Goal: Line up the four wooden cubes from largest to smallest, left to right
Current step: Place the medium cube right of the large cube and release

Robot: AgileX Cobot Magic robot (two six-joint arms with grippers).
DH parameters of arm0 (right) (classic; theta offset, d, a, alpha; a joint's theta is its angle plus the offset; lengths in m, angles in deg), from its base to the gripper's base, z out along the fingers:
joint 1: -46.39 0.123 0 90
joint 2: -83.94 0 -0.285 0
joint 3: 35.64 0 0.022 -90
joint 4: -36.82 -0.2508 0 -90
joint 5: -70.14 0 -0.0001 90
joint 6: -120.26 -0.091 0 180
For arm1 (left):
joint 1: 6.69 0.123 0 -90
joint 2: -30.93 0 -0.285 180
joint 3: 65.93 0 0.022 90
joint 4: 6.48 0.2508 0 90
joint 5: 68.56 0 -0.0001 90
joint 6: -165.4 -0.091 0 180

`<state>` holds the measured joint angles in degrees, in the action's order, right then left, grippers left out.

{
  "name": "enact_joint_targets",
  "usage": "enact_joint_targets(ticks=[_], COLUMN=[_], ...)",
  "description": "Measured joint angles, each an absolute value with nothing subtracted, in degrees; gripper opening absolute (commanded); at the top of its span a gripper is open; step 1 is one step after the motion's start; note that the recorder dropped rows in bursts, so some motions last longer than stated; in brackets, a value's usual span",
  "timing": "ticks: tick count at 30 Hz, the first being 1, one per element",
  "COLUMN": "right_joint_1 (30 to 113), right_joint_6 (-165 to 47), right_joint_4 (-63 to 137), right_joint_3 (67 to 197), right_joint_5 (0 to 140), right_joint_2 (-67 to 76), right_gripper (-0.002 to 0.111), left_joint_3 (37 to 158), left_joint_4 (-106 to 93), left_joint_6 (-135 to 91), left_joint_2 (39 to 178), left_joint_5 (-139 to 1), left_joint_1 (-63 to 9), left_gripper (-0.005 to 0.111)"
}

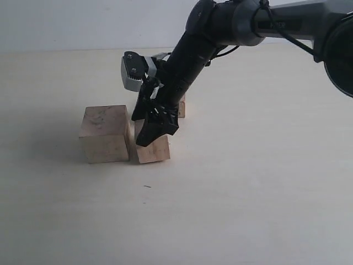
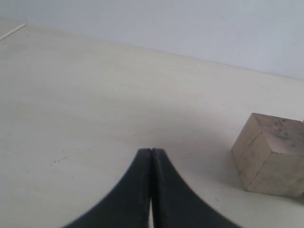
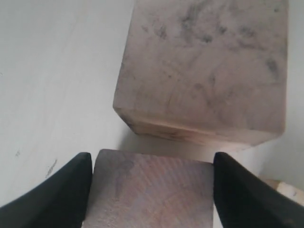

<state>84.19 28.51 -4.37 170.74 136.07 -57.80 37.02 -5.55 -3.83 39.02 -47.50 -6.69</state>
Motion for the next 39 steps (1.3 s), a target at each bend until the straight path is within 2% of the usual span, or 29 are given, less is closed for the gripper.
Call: enact_joint_targets(ticks=[3,6,13,16,18,29,39], right_joint_1=[84.19,84.19,84.19,84.19,84.19,84.19,84.19], right_joint_6=[29.46,29.57,28.96,27.57,26.02,18.3,4.88], right_joint_4=[-5.11,-5.18,-5.18,-5.06,-5.06,-3.21,11.96], right_joint_3=[170.74,170.74,170.74,170.74,170.74,170.74,170.74], right_joint_5=[135.75,134.76,133.85,133.69,133.69,134.99,136.11], right_joint_2=[-57.91,-57.91,-57.91,-57.7,-56.9,-50.86,-50.86], right_gripper=[0.001,0.008,0.049,0.062,0.066,0.068,0.067], left_joint_3=[37.02,37.02,37.02,37.02,37.02,37.02,37.02], left_joint_4=[-5.55,-5.55,-5.55,-5.55,-5.55,-5.55,-5.55], left_joint_6=[-3.83,-3.83,-3.83,-3.83,-3.83,-3.83,-3.83], left_joint_2=[39.02,39.02,39.02,39.02,39.02,39.02,39.02], left_joint_5=[-47.5,-47.5,-47.5,-47.5,-47.5,-47.5,-47.5], left_joint_1=[-6.69,-6.69,-6.69,-6.69,-6.69,-6.69,-6.69], left_gripper=[0.0,0.0,0.0,0.0,0.0,0.0,0.0])
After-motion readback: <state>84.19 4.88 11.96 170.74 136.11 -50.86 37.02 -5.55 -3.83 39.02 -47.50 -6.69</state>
